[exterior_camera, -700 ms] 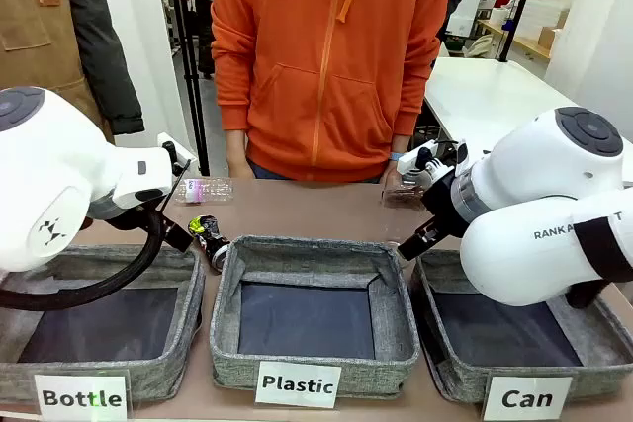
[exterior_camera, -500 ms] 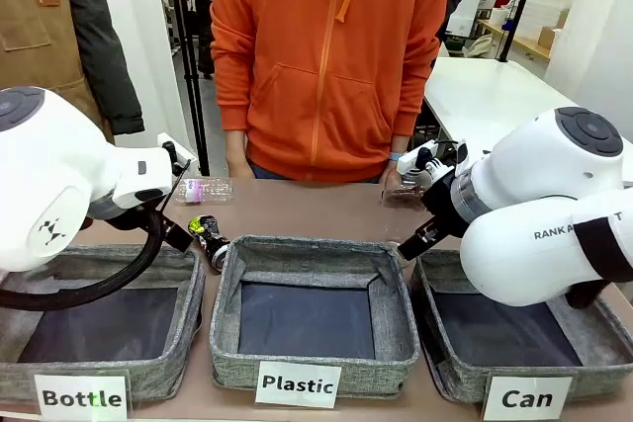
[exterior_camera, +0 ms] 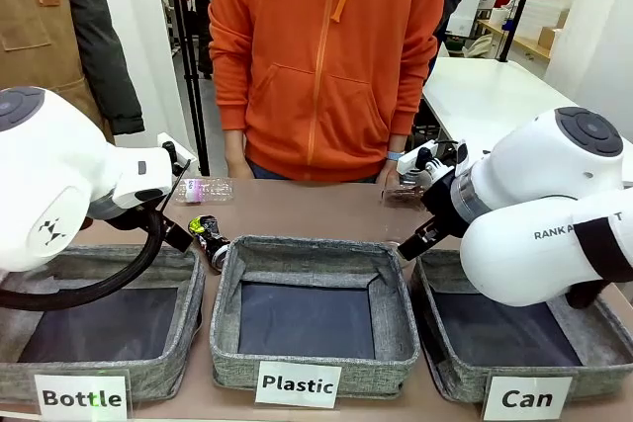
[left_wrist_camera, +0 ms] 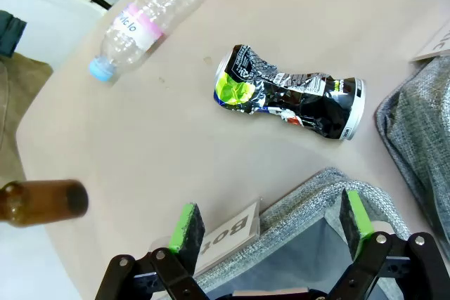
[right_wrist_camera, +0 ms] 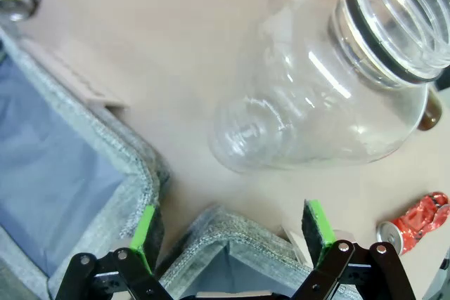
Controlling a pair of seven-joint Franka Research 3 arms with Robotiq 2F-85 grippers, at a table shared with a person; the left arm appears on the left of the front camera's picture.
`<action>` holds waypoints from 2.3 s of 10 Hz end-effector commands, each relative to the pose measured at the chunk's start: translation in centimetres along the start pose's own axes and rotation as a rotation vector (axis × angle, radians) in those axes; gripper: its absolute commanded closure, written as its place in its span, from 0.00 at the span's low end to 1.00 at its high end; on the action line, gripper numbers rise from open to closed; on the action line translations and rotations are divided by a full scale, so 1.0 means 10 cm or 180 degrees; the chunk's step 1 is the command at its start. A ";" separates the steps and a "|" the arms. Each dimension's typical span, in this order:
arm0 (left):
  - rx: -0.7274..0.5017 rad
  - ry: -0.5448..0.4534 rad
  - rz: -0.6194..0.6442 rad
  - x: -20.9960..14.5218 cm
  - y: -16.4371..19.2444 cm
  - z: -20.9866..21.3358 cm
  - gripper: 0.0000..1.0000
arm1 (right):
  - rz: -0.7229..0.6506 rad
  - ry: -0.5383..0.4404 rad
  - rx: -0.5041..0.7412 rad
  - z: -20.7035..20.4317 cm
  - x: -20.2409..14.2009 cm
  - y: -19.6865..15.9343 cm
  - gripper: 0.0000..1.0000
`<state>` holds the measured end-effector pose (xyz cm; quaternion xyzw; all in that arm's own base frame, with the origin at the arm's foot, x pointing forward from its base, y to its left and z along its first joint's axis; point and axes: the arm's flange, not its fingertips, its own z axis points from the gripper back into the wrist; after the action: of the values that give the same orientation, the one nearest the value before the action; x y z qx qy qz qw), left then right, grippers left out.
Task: Sort the can waste into the basket.
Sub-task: Pick up the can waste from the table and place it in the right Fabric basket.
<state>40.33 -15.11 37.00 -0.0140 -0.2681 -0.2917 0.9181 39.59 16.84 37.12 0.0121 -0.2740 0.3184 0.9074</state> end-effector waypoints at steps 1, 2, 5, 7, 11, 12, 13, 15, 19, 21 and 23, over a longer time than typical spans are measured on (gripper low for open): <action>0.0000 -0.0001 -0.0002 0.00 0.00 0.00 0.00 | -0.0004 -0.0001 0.0001 0.00 0.00 0.00 0.00; 0.0000 -0.0001 -0.0002 0.00 0.00 0.00 0.00 | -0.0004 -0.0001 0.0001 0.00 0.00 0.00 0.00; 0.0000 -0.0001 -0.0002 0.00 0.00 0.00 0.00 | -0.0004 -0.0001 0.0001 0.00 0.00 0.00 0.00; 0.0000 -0.0001 -0.0002 0.00 0.00 0.00 0.00 | -0.0004 -0.0001 0.0001 0.00 0.00 0.00 0.00; 0.0000 -0.0001 -0.0002 0.00 0.00 0.00 0.00 | -0.0004 -0.0001 0.0001 0.00 0.00 0.00 0.00; 0.0000 0.0000 0.0000 0.00 0.00 0.00 0.00 | 0.0000 0.0000 0.0000 0.00 0.00 0.00 0.00; -0.0269 0.0024 -0.0023 -0.01 -0.03 0.21 0.00 | 0.0009 0.0075 0.0142 0.19 0.01 -0.03 0.00; -0.0641 0.0257 0.0288 -0.12 -0.07 0.86 0.00 | -0.0193 0.0285 0.0492 0.76 0.00 -0.18 0.00; -0.2204 -0.0097 0.0451 -0.86 0.64 1.72 0.00 | -0.1506 0.0339 0.1657 1.67 -0.34 -0.88 0.00; -0.2680 -0.0782 0.1094 -1.50 1.49 1.95 0.00 | -0.1988 -0.0127 0.2281 1.95 -0.83 -1.54 0.00; -0.2886 -0.1470 0.1574 -1.98 1.92 1.93 0.00 | -0.2510 -0.0635 0.2656 2.01 -1.37 -2.06 0.00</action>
<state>26.00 14.59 47.39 -0.5041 -0.2786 -0.1759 0.7983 31.78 -9.67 51.74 0.4584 -0.1667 0.0549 0.8713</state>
